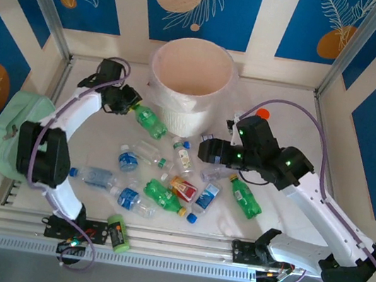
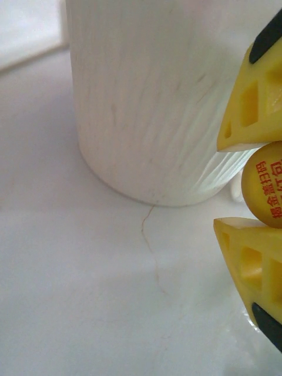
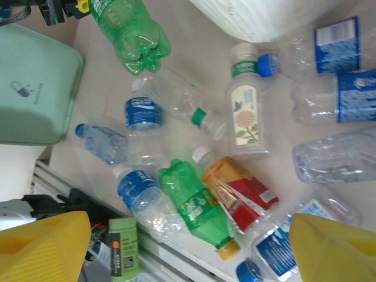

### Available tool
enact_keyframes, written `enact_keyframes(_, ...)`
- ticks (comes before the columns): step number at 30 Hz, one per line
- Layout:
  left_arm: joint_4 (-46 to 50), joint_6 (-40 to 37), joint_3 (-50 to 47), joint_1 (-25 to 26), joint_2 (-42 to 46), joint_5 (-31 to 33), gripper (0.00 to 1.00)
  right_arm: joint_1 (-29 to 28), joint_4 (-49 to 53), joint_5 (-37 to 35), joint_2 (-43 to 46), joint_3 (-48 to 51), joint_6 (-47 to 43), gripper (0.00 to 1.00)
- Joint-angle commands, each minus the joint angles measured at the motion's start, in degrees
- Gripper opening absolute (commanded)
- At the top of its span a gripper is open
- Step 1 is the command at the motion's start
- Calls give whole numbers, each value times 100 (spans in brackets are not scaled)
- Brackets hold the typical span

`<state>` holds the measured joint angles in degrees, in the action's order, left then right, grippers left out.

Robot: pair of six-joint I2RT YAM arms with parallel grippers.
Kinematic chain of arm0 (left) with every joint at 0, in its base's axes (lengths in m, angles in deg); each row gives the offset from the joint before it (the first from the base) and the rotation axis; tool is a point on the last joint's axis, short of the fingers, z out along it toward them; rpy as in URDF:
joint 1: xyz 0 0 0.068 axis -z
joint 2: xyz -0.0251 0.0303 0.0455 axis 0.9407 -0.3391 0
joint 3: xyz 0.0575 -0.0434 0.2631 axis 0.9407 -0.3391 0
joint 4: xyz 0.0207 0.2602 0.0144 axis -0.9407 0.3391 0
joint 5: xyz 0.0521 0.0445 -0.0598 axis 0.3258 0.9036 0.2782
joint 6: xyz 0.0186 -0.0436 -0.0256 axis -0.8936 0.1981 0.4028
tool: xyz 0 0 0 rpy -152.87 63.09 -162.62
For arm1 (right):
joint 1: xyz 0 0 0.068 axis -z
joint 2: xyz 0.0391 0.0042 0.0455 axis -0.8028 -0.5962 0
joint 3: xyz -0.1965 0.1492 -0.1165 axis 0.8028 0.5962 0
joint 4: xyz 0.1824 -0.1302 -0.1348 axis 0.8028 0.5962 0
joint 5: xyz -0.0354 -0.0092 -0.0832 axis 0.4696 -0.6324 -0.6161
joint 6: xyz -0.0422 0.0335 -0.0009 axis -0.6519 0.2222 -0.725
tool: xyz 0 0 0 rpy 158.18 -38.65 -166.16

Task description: Put the plastic bottles in the bin

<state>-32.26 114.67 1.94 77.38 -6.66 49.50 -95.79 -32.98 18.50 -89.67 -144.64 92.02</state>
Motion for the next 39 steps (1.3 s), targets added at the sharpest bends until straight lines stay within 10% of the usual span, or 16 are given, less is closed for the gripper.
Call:
enact_keyframes(1, 278, -151, -189, -146, 672, -256, 24, -45, -308, 467, -113, -259, -1, 88)
enact_keyframes(11, -946, 285, -173, -174, 1893, -1511, 23, -129, -704, 1129, -814, -1173, -54, 90)
enact_keyframes(25, -3571, 1498, -70, 1028, 1600, -2418, 23, -7, -756, 1244, -1286, -1950, -80, 94)
enact_keyframes(39, -4131, 1753, 43, 1350, 1300, -2663, 23, 67, -977, 1475, -1296, -1956, -2, 84)
